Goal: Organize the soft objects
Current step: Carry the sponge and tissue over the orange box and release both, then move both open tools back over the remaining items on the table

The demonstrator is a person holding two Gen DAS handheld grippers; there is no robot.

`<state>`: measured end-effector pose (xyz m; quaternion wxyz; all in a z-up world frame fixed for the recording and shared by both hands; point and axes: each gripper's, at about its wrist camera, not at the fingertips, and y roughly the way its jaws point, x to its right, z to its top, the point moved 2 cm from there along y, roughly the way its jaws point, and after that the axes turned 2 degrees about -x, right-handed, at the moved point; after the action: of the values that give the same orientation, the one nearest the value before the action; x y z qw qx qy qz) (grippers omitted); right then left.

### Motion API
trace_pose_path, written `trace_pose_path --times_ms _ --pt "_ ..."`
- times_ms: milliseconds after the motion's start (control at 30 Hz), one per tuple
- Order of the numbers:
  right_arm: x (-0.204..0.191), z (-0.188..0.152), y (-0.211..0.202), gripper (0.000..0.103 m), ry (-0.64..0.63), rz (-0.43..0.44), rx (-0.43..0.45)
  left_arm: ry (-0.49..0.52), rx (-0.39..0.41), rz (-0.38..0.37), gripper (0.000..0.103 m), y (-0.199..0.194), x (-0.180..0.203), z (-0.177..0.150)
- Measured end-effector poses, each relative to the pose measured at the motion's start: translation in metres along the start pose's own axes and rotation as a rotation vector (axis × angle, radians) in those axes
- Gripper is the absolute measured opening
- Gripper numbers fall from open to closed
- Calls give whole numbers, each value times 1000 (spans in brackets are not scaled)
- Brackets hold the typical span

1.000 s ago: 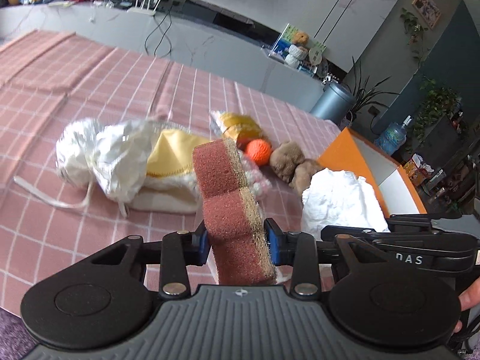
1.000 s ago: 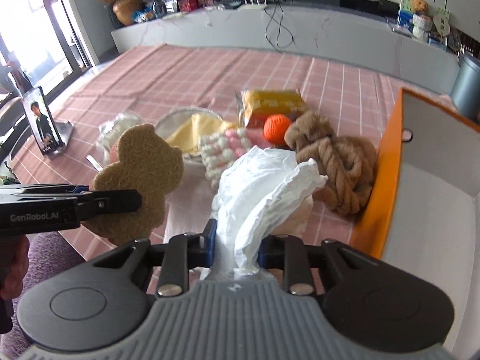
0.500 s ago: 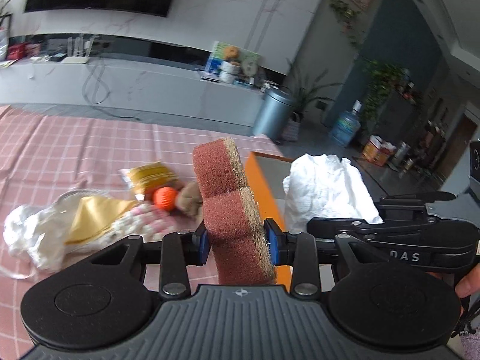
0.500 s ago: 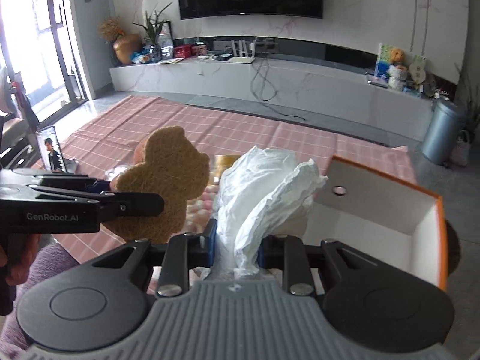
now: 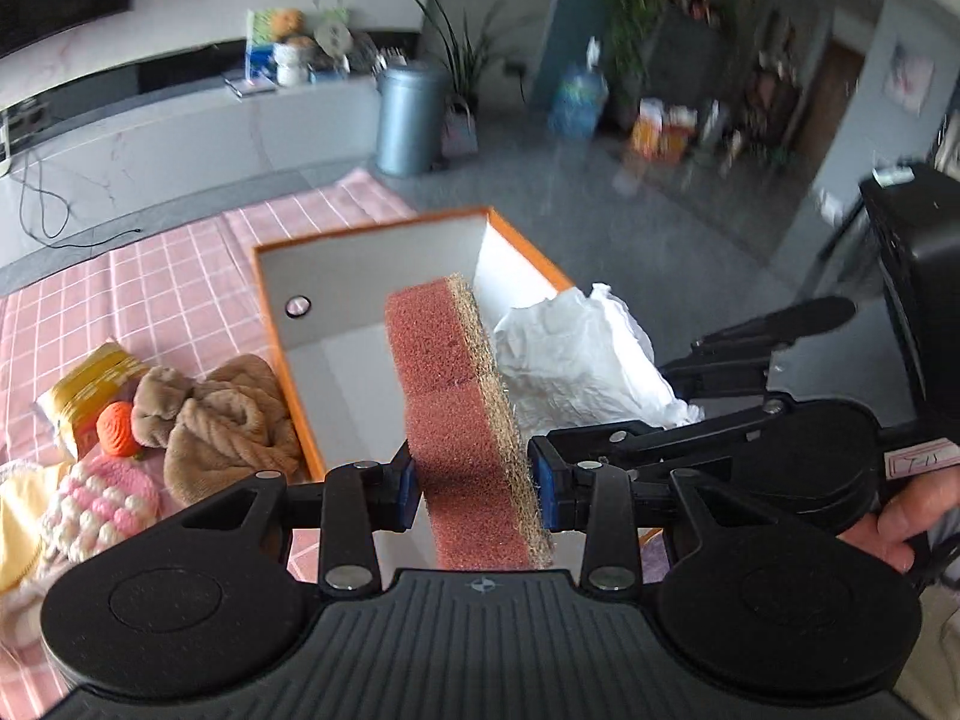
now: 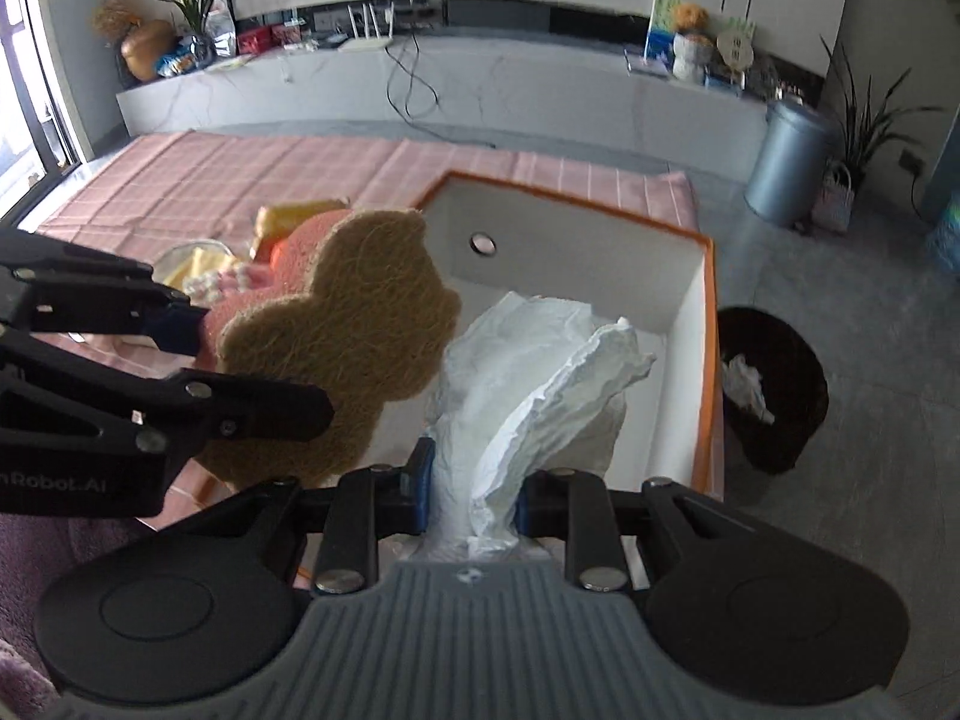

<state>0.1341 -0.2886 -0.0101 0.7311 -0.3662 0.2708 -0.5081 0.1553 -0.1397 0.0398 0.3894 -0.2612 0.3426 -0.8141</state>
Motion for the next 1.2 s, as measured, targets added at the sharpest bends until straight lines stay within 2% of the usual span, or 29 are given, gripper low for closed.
trace_pose_path --times_ms 167,333,633,733,900,967,1100,1133,1200 --pt "16 -1 35 24 9 38 -79 33 -130 48 41 28 5 3" --pt "20 3 67 24 -8 92 -162 71 -201 101 41 42 4 4" --pt "26 0 96 27 28 169 -263 114 -326 133 42 62 0 2" --pt "23 -3 99 32 25 190 -276 113 -341 138 42 64 -1 -1" --pt "21 -4 99 35 32 199 -282 91 -338 122 43 62 -4 -4" --pt "22 -4 97 41 38 195 -278 80 -328 113 45 59 -5 -3" --pt "24 -4 87 54 42 176 -259 80 -293 115 57 47 -3 0" --pt "24 -4 84 61 42 165 -252 76 -285 111 58 43 -3 1" --pt "24 -3 78 64 43 144 -238 71 -265 110 58 37 -3 2"
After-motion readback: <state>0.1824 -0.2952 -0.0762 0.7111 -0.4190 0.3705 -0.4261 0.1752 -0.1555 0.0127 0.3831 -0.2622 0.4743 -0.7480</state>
